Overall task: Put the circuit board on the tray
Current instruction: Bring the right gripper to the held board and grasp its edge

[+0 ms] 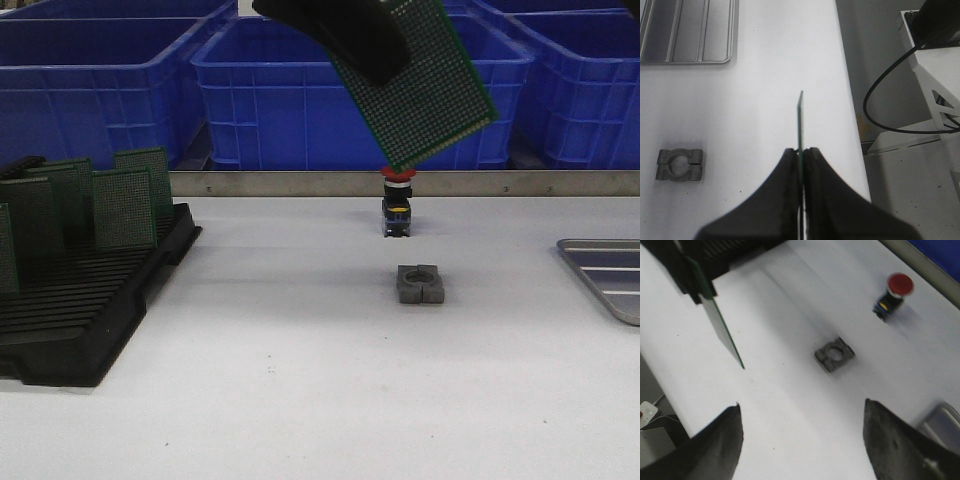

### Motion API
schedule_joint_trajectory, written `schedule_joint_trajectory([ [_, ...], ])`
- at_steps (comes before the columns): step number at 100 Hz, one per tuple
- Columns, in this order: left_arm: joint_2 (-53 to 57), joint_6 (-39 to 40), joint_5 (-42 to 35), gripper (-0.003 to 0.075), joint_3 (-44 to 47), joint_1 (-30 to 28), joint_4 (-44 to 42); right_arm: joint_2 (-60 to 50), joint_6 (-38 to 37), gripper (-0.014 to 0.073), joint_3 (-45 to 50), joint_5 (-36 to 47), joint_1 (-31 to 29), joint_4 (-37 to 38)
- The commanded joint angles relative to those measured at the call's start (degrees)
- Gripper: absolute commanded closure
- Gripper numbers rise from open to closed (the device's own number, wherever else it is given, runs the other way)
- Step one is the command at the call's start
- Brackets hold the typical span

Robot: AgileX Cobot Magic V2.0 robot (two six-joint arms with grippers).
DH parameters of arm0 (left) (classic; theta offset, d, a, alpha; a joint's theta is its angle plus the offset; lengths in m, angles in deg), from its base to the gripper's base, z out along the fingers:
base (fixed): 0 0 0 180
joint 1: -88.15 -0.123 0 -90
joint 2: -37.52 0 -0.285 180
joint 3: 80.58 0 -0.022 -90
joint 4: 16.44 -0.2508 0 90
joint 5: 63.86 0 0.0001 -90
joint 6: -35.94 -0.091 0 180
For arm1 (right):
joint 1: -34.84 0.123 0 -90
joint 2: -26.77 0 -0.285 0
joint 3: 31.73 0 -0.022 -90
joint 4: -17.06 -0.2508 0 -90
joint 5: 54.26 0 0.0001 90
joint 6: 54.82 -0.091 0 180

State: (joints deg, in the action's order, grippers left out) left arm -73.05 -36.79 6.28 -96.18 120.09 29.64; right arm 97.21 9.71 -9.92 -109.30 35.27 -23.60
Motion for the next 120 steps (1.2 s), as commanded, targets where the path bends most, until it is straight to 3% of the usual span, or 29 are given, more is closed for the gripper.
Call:
schedule_joint_trajectory([
  [1,2.92,0.61,2.44,0.0738,-1.70,0.47,3.74,2.40,10.83,0.0066,-2.33,0.38,-0.02,-8.69],
  [15,2.92,0.61,2.44,0.0738,-1.70,0.47,3.74,7.27,18.41,0.0066,-2.33,-2.76,-0.02,-16.80],
  [34,2.92,0.61,2.44,0.0738,-1.70,0.47,3.74,12.68,21.71,0.0066,-2.33,-5.40,0.17,-21.98],
  [107,2.92,0.61,2.44,0.0738,-1.70,0.47,3.74,17.16,21.71,0.0067,-2.33,-5.26,8.30,-22.37],
  [120,2.92,0.61,2.44,0.0738,-1.70,0.47,3.74,17.16,21.71,0.0139,-2.33,-4.72,8.38,-22.77],
])
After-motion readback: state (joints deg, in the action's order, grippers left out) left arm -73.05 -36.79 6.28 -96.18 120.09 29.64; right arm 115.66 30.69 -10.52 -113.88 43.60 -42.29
